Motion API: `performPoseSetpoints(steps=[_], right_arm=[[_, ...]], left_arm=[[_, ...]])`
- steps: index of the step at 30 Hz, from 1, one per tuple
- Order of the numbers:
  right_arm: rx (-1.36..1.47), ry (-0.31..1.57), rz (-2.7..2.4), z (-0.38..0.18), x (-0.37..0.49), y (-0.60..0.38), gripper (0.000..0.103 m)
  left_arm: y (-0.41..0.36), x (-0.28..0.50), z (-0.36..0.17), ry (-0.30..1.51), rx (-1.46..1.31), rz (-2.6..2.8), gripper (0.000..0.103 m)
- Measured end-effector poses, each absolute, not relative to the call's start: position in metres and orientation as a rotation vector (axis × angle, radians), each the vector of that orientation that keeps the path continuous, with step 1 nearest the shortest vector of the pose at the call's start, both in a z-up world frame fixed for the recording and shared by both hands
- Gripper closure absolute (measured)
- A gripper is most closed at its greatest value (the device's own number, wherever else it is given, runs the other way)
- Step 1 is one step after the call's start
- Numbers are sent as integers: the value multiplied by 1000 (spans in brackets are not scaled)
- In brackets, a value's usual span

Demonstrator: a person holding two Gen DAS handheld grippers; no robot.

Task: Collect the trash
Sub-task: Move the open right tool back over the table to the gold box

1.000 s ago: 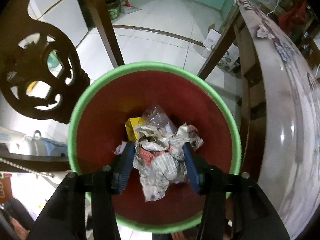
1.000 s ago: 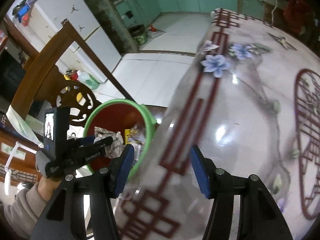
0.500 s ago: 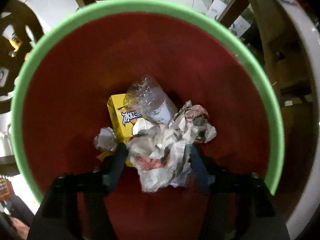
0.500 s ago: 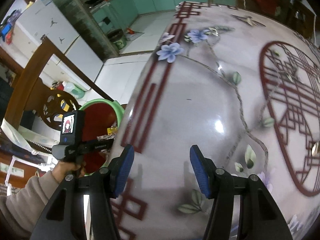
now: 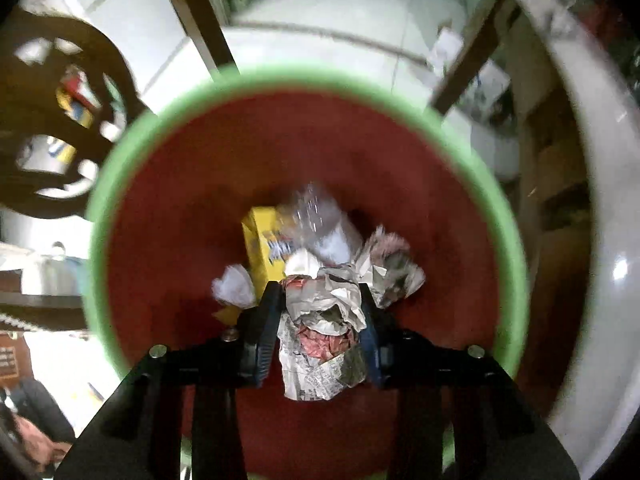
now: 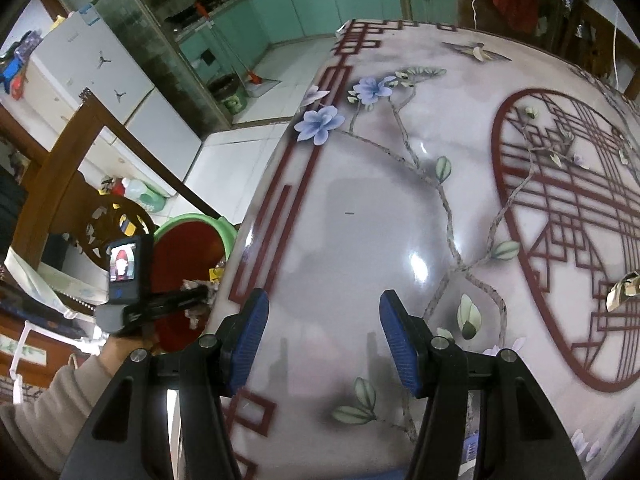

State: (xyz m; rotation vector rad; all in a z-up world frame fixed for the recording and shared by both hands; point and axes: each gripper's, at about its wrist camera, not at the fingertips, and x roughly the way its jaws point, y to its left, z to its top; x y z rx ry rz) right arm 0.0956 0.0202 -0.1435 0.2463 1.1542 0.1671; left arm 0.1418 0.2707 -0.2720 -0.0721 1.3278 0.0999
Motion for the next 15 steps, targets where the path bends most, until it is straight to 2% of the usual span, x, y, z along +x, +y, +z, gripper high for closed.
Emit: performPoseSetpoints(steps=[6, 10, 15], right_arm=[[237, 1149, 190, -145, 95, 21, 46], [228, 1141, 180, -146, 91, 12, 46], [342, 1085, -121, -148, 70, -74, 44]], left_arm=[[263, 128, -216, 1182, -82, 120, 68], [264, 122, -205, 1157, -97, 112, 68], [264, 109, -192, 1141, -104, 118, 68]])
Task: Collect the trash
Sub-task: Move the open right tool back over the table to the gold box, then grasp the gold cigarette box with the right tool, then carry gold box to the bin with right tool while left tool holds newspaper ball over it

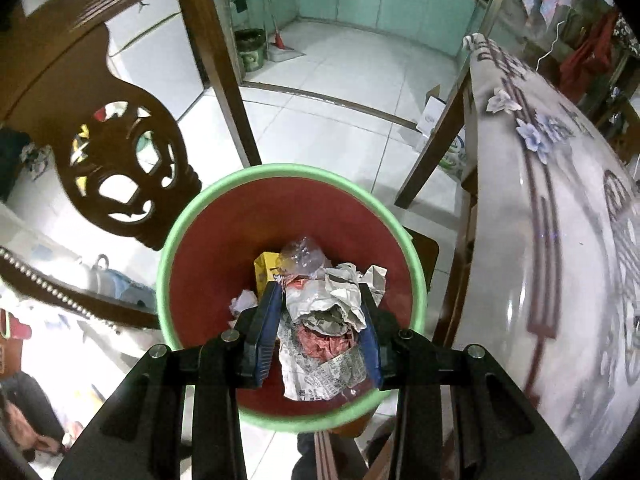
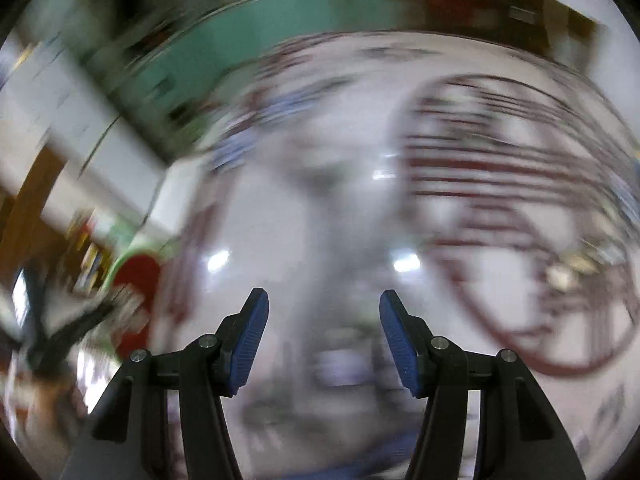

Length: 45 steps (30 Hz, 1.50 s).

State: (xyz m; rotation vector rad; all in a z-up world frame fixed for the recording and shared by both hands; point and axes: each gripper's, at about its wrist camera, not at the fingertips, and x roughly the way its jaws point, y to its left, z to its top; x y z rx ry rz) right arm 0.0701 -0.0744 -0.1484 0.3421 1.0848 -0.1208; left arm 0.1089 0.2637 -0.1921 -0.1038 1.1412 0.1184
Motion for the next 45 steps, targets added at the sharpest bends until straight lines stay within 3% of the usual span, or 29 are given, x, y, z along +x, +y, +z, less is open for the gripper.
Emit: performPoseSetpoints(steps=[3, 10, 14, 16, 17, 18, 19, 26, 28, 29, 30, 34, 37, 38, 39, 45], right_arm=[[455, 1020, -380, -151, 48, -147, 35], [784, 947, -676, -176, 27, -262, 34], [850, 1020, -624, -196, 50, -284, 37], [816, 1023, -574, -197, 59, -284, 67], [787, 1035, -549, -199, 64, -284, 71], [749, 1033, -522, -196, 70, -282, 95], [744, 1039, -495, -196, 72, -281, 97], [721, 944, -433, -175, 78, -260, 92], [670, 945, -428, -169, 84, -255, 75], [633, 967, -430, -167, 89, -254, 50], [595, 988, -441, -167, 93, -252, 33], [503, 1035, -483, -174, 105, -255, 32], [472, 1190, -481, -207, 122, -259, 31], [462, 1196, -478, -210, 120, -259, 43], [415, 1152, -471, -203, 120, -253, 66], [440, 1083, -288, -171, 110, -211, 67]], left_arm=[[259, 103, -180, 1133, -97, 118, 67], [245, 96, -169, 1130, -81, 132, 67], [235, 94, -162, 1120, -59, 124, 67], [230, 92, -159, 1114, -54, 116, 66], [229, 91, -157, 1111, -57, 112, 66], [228, 91, -156, 1109, -61, 110, 66], [227, 91, -155, 1108, -63, 110, 66], [225, 87, -146, 1094, -81, 103, 66], [226, 86, -143, 1092, -87, 104, 66], [225, 86, -141, 1093, -94, 102, 66], [225, 85, -139, 1092, -102, 97, 66], [213, 81, -127, 1066, -87, 56, 66], [207, 80, -122, 1058, -86, 36, 66], [205, 80, -121, 1056, -88, 33, 66], [204, 79, -119, 1053, -85, 31, 66], [200, 73, -112, 1039, -70, 30, 66]])
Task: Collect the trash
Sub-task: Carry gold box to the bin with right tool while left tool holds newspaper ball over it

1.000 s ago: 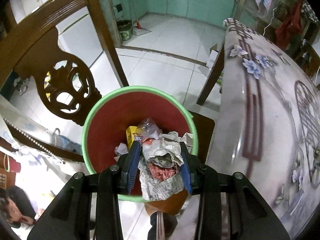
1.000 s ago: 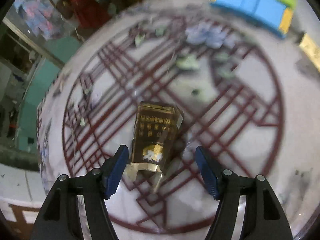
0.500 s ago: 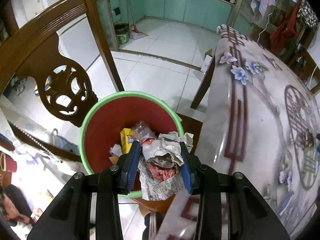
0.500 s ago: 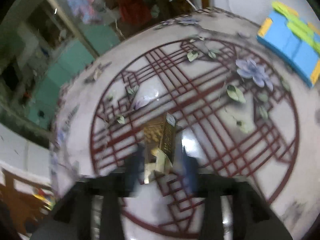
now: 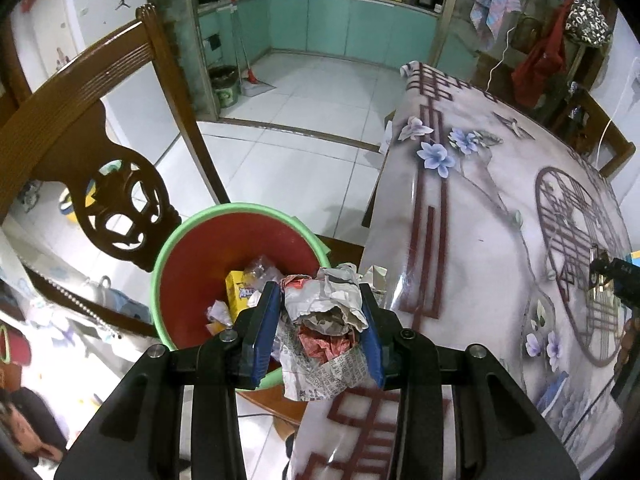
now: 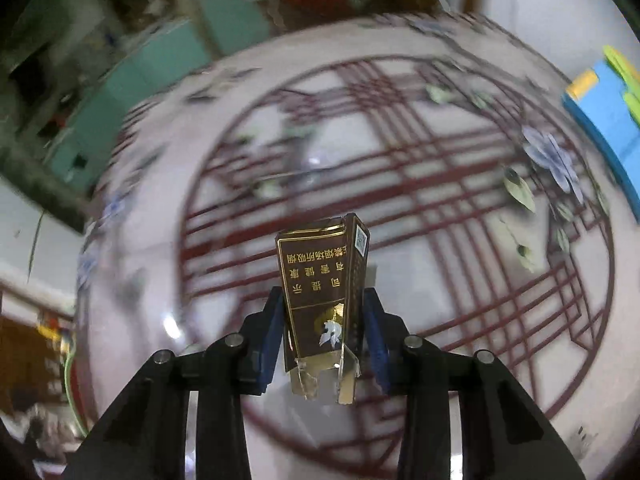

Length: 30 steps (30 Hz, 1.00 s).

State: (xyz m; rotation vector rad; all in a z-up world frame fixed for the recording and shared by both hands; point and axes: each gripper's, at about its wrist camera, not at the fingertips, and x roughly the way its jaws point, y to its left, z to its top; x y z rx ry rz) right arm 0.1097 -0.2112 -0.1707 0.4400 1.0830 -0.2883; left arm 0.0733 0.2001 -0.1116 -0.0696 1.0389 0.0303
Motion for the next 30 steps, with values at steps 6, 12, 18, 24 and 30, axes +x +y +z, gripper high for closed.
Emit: performPoseSetpoints(steps=[6, 12, 18, 24, 30], right_arm=[[361, 1060, -119, -141, 101, -132, 67], [262, 1022, 22, -115, 95, -58, 67], [228, 995, 126, -92, 94, -2, 67], [195, 990, 200, -85, 97, 41, 67], [164, 995, 276, -85, 101, 89, 67]], left_arm=[[200, 74, -109, 1033, -75, 20, 66], [205, 74, -106, 1028, -82, 14, 66], [217, 76, -104, 1025, -94, 18, 66], [237, 79, -105, 1027, -109, 29, 66], [259, 80, -106, 1029, -126, 50, 66]])
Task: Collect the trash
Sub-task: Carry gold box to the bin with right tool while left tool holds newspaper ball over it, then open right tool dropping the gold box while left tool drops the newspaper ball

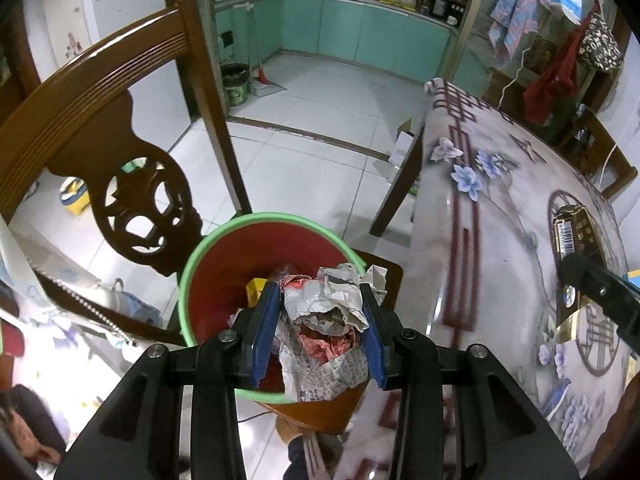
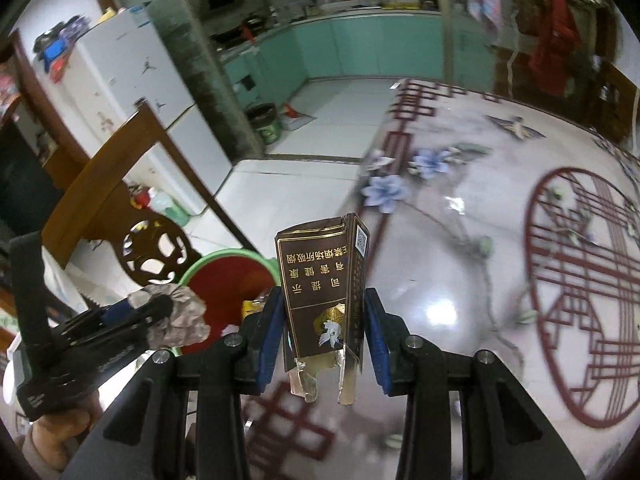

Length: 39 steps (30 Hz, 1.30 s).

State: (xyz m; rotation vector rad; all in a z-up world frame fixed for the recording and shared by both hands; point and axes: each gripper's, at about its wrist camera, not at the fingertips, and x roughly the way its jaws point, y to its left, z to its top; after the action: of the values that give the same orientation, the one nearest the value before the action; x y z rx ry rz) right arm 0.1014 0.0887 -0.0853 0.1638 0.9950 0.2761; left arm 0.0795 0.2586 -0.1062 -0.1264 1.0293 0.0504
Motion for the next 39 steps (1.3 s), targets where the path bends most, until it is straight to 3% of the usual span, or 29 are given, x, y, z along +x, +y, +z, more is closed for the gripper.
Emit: performPoseSetpoints(steps=[23, 26, 28, 29, 35, 37, 39], right_arm=[[74, 1065, 473, -119, 133, 205, 65], [67, 1091, 504, -127, 138, 215, 59], [63, 1110, 505, -133, 142, 221, 47], [65, 1103, 499, -133, 142, 221, 38], [93, 988, 462, -111, 132, 203, 36], [93, 922, 438, -96, 125, 191, 31], [86, 854, 404, -81, 114, 176, 21]], left_arm=[[324, 93, -125, 1067, -195, 115, 64], [329, 97, -129, 1076, -201, 124, 46], [332, 99, -127, 1062, -203, 134, 21], [332, 99, -125, 1052, -200, 139, 18], [329, 97, -113, 1030, -256, 129, 16], [319, 91, -102, 987, -249, 126, 0], [307, 82, -90, 925, -243, 109, 0]])
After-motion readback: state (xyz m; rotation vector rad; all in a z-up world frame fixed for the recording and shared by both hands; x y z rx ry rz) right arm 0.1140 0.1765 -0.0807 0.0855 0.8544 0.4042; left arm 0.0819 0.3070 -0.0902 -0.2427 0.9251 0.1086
